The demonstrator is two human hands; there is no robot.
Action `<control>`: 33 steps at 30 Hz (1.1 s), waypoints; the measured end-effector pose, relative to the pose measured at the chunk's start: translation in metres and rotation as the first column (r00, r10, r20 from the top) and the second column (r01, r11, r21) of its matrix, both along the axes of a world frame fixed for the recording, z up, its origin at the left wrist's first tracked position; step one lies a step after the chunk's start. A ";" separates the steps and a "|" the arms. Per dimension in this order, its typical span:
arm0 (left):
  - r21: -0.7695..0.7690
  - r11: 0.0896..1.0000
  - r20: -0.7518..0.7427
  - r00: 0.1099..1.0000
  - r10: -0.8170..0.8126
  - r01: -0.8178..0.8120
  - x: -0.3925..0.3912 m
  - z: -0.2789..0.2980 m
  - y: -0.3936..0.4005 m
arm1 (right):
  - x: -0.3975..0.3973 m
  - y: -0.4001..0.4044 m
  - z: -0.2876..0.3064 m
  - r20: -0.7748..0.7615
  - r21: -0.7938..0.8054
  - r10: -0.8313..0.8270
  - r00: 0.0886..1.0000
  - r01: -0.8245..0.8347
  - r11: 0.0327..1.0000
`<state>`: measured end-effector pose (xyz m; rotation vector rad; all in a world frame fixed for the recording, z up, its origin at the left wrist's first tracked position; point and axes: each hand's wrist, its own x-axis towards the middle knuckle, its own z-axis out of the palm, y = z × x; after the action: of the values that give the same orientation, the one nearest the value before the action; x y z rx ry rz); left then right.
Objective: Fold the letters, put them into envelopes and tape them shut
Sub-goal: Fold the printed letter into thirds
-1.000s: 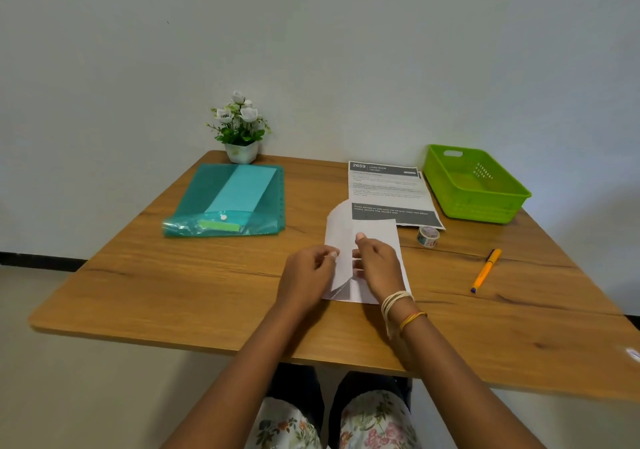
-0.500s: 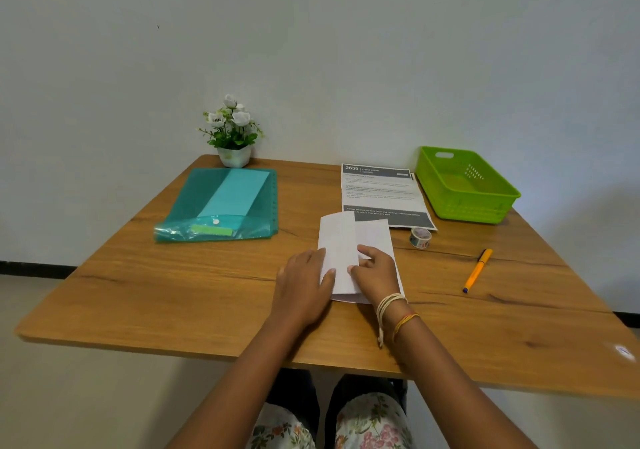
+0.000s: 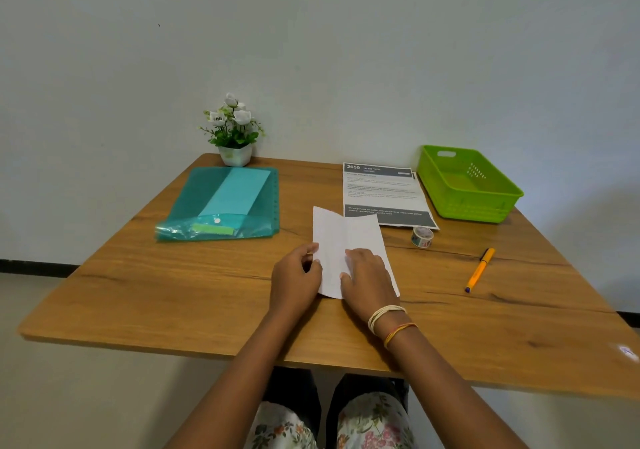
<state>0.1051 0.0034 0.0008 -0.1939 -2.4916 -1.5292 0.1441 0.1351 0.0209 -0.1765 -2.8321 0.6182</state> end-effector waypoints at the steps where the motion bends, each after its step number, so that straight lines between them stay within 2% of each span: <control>1: 0.018 1.000 -0.004 1.000 -0.007 0.007 0.001 0.001 0.000 | 0.001 -0.001 0.000 0.012 0.030 0.028 1.000 -0.028 0.999; 4: 0.141 0.989 -0.017 0.999 -0.042 0.044 0.005 0.003 -0.002 | 0.003 -0.003 0.000 0.013 -0.011 0.084 0.996 -0.084 0.996; 7: 0.243 0.967 -0.019 0.997 -0.075 0.078 0.006 0.005 -0.004 | 0.005 -0.007 0.004 -0.023 -0.262 0.104 0.994 -0.107 0.959; 9: 0.254 0.955 -0.056 0.988 -0.142 0.152 0.008 0.006 -0.004 | 0.006 -0.009 0.011 -0.048 -0.472 0.104 0.993 -0.115 0.874; 12: 0.104 0.948 -0.083 0.952 -0.293 0.301 0.014 0.007 -0.003 | 0.002 -0.008 0.020 -0.039 -0.723 0.067 0.997 -0.074 0.687; 13: -0.011 0.947 -0.082 0.944 -0.320 0.320 0.015 0.006 -0.001 | 0.000 -0.005 0.023 -0.012 -0.792 0.055 0.998 -0.043 0.609; 15: -0.263 0.916 -0.094 0.937 -0.338 0.304 0.015 0.001 0.003 | -0.003 0.002 0.029 0.060 -0.857 0.026 0.998 0.038 0.514; 16: -0.349 0.891 -0.100 0.934 -0.343 0.289 0.016 0.000 0.005 | -0.004 0.007 0.031 0.085 -0.854 0.005 0.996 0.071 0.515; 19: -0.468 0.840 -0.097 0.928 -0.359 0.276 0.014 -0.006 0.007 | -0.007 0.020 0.031 0.107 -0.690 -0.068 0.992 0.123 0.713; 22: -0.524 0.810 -0.098 0.926 -0.364 0.263 0.011 -0.008 0.006 | -0.008 0.029 0.024 0.135 -0.518 -0.170 0.976 0.216 0.828; 28: -0.586 0.768 -0.084 0.924 -0.374 0.258 0.009 -0.007 0.006 | -0.015 0.042 0.020 0.159 -0.272 -0.199 0.967 0.237 0.933; 33: -0.700 0.681 -0.057 0.933 -0.356 0.217 0.000 -0.004 0.011 | -0.029 0.056 0.024 0.171 0.042 -0.167 0.971 0.163 0.986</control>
<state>0.1046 0.0147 -0.0032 -0.8444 -2.8319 -0.5201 0.1150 0.1912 0.0445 -0.4784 -2.9499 0.5518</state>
